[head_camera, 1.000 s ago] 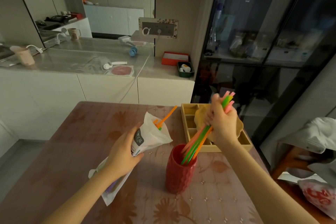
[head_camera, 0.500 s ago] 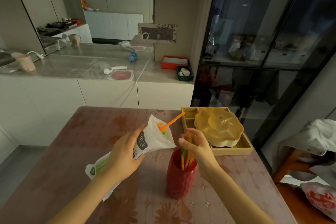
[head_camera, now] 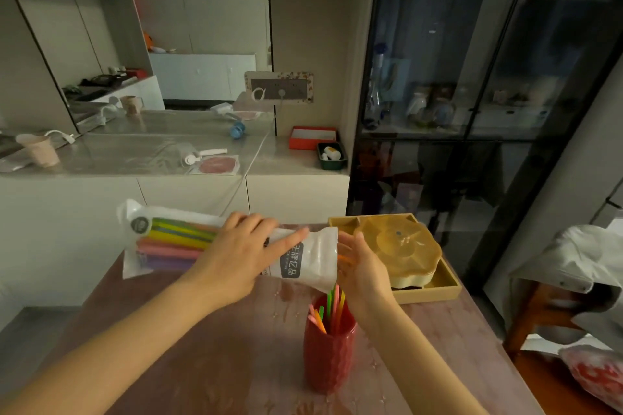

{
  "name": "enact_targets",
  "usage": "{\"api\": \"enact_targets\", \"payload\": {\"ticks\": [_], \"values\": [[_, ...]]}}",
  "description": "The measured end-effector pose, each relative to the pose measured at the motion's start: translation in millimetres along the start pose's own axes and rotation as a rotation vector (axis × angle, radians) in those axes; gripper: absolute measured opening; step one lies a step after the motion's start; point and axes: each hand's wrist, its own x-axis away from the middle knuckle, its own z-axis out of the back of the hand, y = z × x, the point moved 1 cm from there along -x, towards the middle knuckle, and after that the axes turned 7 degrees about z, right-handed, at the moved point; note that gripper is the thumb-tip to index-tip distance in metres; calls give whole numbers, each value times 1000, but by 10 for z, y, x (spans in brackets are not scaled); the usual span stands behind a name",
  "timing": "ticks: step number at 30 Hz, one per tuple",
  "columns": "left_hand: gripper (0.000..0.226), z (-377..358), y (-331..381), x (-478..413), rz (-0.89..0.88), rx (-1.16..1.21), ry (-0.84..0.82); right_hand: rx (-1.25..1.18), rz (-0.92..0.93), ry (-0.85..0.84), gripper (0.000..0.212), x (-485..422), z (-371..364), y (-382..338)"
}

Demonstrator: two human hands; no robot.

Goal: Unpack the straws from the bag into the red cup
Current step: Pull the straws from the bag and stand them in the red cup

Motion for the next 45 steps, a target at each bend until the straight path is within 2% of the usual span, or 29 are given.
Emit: {"api": "enact_targets", "payload": {"ticks": [3, 6, 14, 17, 20, 24, 27, 31, 32, 34, 36, 42, 45], "values": [[105, 313, -157, -250, -142, -154, 49, -497, -236, -44, 47, -34, -85, 18], [96, 525, -269, -439, -284, -271, 51, -766, -396, -103, 50, -35, -156, 22], [84, 677, -241, -713, -457, -378, -60, -845, -585, -68, 45, 16, -267, 26], [81, 648, -244, -685, -423, -334, -73, -887, -584, -41, 43, 10, -227, 50], [84, 519, -284, -560, -317, -245, -114, -903, -523, -30, 40, -13, -134, 58], [87, 274, -299, -299, -88, -28, -115, -818, -397, -85, 44, -90, -4, 35], [87, 126, -216, -105, 60, 123, -68, -717, -289, -194, 60, -122, 87, 32], [85, -87, -51, 131, 133, 197, 16, -527, -198, -364, 86, -64, 150, 121], [85, -126, -14, 171, 149, 213, 11, -456, -158, -402, 85, -46, 148, 162], [85, -189, 40, 230, 184, 245, -1, -279, -57, -443, 61, 3, 102, 206], [85, -217, 86, 272, 209, 275, -5, -209, -33, -349, 42, 14, 64, 232], [85, -241, 207, 343, 279, 416, -9, -233, 28, -126, 62, 1, -62, 200], [89, -284, 244, 375, 284, 462, -8, -5, -6, -132, 54, 32, -80, 191]]}}
